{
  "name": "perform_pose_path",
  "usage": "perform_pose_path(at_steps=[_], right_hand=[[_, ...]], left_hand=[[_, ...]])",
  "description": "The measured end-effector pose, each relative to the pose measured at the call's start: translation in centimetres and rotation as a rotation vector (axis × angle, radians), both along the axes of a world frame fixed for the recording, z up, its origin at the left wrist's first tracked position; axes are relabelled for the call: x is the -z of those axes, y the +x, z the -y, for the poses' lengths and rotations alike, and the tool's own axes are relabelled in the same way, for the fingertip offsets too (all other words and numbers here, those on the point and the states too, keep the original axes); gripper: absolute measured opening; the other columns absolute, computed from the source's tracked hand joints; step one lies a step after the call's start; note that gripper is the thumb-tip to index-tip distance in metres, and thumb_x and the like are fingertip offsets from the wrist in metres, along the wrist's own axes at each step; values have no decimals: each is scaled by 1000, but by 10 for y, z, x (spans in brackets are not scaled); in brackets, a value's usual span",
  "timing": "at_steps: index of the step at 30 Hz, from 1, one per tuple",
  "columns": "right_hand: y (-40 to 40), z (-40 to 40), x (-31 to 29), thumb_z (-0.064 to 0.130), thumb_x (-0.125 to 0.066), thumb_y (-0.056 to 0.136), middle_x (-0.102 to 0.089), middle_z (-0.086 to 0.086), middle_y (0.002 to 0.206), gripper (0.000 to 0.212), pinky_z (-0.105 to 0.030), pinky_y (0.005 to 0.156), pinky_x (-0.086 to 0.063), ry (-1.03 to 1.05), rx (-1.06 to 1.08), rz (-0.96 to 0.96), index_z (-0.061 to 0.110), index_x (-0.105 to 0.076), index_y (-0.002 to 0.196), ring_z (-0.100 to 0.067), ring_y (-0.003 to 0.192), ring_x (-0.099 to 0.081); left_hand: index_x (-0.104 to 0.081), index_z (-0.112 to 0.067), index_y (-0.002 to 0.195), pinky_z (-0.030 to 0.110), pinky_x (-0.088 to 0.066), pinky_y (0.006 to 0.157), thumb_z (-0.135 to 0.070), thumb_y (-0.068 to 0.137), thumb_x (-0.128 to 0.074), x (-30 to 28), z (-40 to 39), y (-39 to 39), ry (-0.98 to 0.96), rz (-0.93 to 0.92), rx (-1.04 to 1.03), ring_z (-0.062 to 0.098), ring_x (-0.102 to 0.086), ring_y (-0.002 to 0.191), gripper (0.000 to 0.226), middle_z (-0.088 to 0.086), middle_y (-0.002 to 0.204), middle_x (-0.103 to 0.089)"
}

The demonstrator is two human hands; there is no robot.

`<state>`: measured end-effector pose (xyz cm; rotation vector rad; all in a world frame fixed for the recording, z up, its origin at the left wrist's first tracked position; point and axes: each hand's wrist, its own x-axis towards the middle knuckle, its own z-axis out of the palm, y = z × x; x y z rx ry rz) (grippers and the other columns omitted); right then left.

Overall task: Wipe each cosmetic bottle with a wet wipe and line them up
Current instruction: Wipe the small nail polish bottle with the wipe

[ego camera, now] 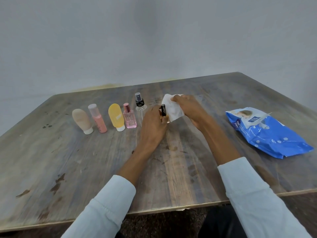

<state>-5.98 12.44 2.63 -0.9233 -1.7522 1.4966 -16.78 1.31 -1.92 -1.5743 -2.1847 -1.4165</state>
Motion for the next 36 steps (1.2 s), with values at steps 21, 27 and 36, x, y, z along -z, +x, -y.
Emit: perform_pose_path(at_steps=[21,27,36], right_hand=[[8,-11,8,38,-59,85,-65,-16,112,63,-44,92,-52,-59,-141,-122,-10,-65,126,-29,103,-60],[7,-9,10,3,-46,100,-64,-16,109,22,-40,92,-58,-117,-197,-276,-6,-65,108,-26,98,-63],[0,-4,23,3,-83,85,-82,-5,100,17,-41,94,-63,348,-36,-64,6,-81,101,-19,96,-79]], left_hand=[[-67,-8,135,38,-55,82,0,79,-48,-14,15,2,0,-172,23,23,-62,119,60,5,149,-56],[-65,-8,138,29,-46,78,0,81,-52,-16,15,-1,-32,-212,17,26,-62,122,59,7,152,-52],[-68,-13,139,27,-44,79,-4,91,-62,-18,15,-7,-47,-224,24,19,-61,128,50,0,152,-53]])
